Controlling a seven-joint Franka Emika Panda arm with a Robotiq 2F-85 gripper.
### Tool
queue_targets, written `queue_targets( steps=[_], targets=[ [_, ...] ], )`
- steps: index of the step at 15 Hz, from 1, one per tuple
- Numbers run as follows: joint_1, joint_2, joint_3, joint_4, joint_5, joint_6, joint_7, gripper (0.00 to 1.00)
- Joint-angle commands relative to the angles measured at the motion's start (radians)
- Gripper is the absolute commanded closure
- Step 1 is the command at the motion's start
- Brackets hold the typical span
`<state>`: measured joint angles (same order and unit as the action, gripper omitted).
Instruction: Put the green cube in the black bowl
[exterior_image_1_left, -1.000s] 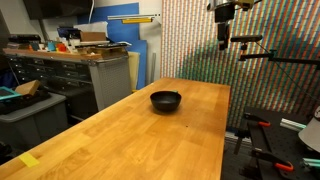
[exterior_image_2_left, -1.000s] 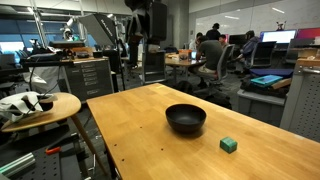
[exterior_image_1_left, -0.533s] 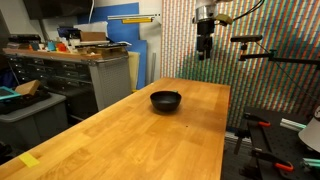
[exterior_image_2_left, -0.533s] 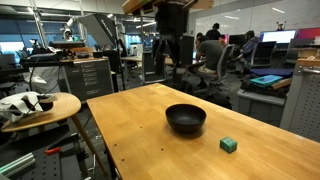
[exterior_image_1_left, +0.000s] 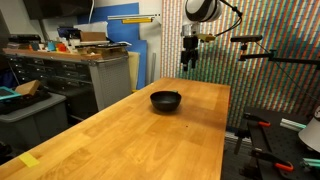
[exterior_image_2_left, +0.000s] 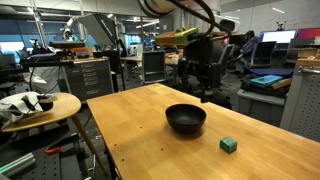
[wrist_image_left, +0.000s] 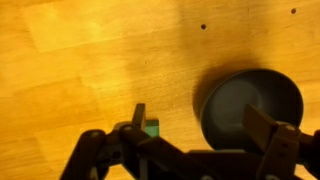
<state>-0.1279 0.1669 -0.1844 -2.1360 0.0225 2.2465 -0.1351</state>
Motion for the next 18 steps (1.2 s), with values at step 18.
queue_targets(
  steps=[18],
  targets=[
    [-0.125,0.432,0.064,0.348,0.019,0.196,-0.043,0.00]
  ],
)
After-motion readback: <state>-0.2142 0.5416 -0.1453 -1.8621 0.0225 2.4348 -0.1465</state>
